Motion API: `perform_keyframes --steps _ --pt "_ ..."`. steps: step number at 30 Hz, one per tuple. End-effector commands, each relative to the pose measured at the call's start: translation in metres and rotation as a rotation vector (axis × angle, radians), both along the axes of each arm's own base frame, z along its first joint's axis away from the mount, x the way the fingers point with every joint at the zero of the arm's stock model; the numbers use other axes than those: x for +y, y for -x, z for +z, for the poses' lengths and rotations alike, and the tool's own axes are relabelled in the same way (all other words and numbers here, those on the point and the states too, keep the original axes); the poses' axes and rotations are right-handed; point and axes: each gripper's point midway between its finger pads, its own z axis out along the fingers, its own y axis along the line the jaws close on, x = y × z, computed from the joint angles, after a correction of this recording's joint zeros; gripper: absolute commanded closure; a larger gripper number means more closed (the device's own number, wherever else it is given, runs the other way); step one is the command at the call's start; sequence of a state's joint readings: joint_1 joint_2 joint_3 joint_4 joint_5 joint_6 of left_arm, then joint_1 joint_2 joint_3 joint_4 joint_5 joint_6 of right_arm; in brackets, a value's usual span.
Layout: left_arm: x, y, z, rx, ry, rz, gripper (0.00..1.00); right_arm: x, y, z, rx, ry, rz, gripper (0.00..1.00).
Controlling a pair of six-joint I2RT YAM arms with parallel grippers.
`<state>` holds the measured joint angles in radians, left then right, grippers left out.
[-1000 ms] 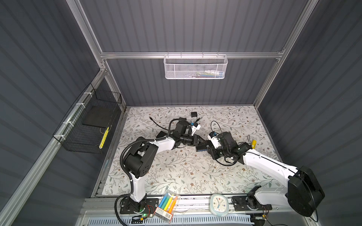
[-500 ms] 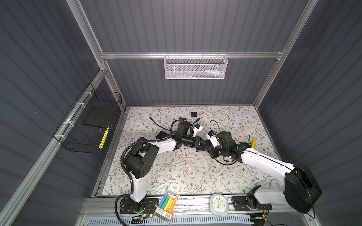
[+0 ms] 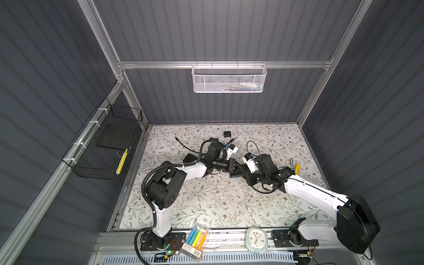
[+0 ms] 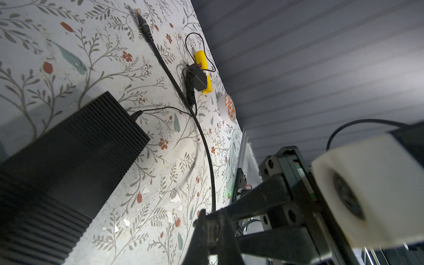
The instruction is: Insert the plug into the switch port
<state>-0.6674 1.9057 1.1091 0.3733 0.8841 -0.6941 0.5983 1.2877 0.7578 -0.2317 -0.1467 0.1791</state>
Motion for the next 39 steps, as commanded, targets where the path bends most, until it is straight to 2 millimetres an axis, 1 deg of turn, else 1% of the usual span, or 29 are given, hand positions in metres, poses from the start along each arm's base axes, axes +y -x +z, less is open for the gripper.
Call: perform_keyframes --steps 1,3,4,8,11,15,17,21,22,26,29,34,39 --pt "-0.001 0.002 -0.007 0.008 -0.002 -0.002 1.0 -0.002 0.0 0.006 -0.028 -0.007 -0.01 0.88" --pt "0.0 0.001 -0.008 0.011 -0.007 0.005 1.0 -0.006 0.002 0.005 -0.032 -0.004 -0.026 0.8" --pt "0.0 0.001 -0.008 0.012 -0.008 0.009 1.0 -0.008 0.002 0.007 -0.043 -0.01 -0.033 0.78" --pt "0.0 0.0 -0.011 0.023 -0.01 0.02 1.0 -0.014 0.012 0.009 -0.085 -0.075 -0.051 0.76" --pt "-0.002 -0.001 -0.011 0.027 -0.004 0.019 1.0 -0.018 0.016 0.015 -0.116 -0.12 -0.057 0.73" --pt "-0.004 -0.003 -0.01 0.032 0.006 0.017 1.0 -0.019 0.015 0.012 -0.12 -0.129 -0.062 0.71" --pt "-0.004 -0.003 -0.01 0.033 0.008 0.017 1.0 -0.017 0.012 0.014 -0.129 -0.133 -0.057 0.7" --pt "-0.003 -0.001 -0.01 0.035 0.007 0.015 1.0 -0.011 0.002 0.021 -0.156 -0.136 -0.047 0.7" --pt "-0.002 0.0 -0.01 0.035 0.006 0.015 1.0 -0.009 -0.001 0.014 -0.14 -0.125 -0.044 0.7" --pt "-0.003 -0.001 -0.008 0.034 0.009 0.013 1.0 -0.004 -0.007 0.011 -0.132 -0.125 -0.034 0.71" --pt "-0.003 -0.001 -0.007 0.033 0.01 0.011 1.0 -0.002 -0.009 0.012 -0.138 -0.127 -0.031 0.73" --pt "-0.004 -0.001 -0.013 0.046 0.002 0.007 1.0 0.0 -0.012 0.016 -0.151 -0.139 -0.032 0.75" --pt "-0.005 -0.002 -0.011 0.041 0.008 0.007 1.0 0.0 -0.013 0.015 -0.155 -0.138 -0.036 0.78"
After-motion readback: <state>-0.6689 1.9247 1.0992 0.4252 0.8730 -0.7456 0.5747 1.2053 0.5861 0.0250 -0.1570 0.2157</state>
